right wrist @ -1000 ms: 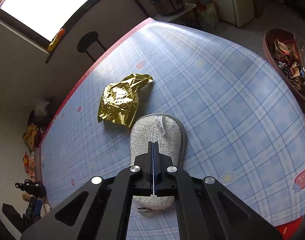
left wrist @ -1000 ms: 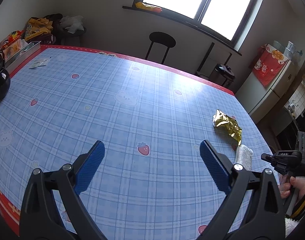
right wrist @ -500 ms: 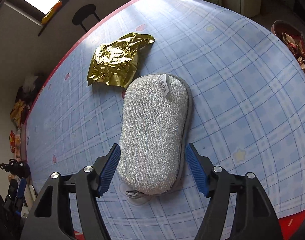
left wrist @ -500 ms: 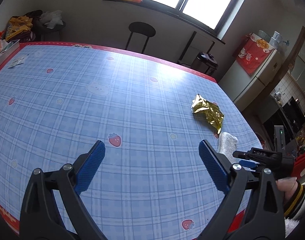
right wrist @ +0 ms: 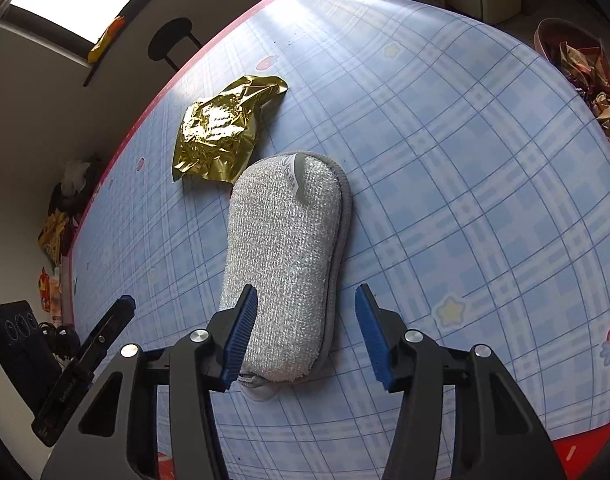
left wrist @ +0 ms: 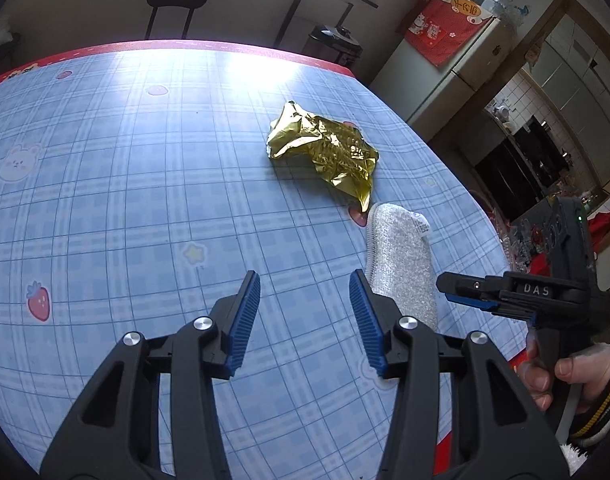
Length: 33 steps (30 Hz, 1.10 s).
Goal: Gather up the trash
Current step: 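Grasp the gold foil wrapper with the left tool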
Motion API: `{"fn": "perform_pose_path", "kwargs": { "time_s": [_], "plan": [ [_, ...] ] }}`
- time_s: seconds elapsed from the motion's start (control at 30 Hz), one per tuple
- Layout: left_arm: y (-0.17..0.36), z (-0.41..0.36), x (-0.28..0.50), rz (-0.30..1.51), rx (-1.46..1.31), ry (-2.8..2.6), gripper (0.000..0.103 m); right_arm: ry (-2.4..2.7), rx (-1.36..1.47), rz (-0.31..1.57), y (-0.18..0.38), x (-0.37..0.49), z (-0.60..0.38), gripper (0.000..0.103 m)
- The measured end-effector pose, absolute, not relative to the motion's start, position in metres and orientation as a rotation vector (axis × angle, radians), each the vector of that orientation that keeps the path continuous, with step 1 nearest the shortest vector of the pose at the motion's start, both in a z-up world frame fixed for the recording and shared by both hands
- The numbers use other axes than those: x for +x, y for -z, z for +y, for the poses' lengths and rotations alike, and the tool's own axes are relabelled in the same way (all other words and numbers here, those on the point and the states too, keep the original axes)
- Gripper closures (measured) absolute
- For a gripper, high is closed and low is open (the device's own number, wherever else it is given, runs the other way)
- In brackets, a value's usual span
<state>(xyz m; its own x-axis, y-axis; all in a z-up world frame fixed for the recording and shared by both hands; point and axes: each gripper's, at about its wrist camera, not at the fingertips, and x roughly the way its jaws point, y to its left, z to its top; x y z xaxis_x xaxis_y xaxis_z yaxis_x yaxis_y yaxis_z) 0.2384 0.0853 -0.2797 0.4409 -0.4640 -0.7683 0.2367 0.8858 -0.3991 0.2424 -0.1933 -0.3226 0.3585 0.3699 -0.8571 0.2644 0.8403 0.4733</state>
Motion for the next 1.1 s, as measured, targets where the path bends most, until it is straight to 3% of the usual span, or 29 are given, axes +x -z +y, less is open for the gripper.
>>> {"fn": "perform_pose_path", "kwargs": {
  "time_s": [0.03,0.1,0.2,0.6,1.1],
  "plan": [
    [0.279,0.086,0.247,1.029,-0.256,0.432,0.049,-0.075,0.606,1.226,0.324,0.243,-0.194,0.052],
    [0.279,0.088,0.269,1.026,-0.282,0.427,0.032,-0.079,0.606,1.229,0.325,0.245,-0.195,0.052],
    [0.28,0.085,0.306,1.027,-0.323,0.416,0.027,-0.089,0.598,1.229,0.326,0.247,-0.196,0.052],
    [0.329,0.055,0.359,1.093,-0.812,0.388,0.029,-0.074,0.605,1.252,0.33,0.245,-0.221,0.052],
    [0.318,-0.001,0.385,0.975,-0.541,0.232,0.031,-0.087,0.589,1.254,0.334,0.248,-0.238,0.052]
  ]
}}
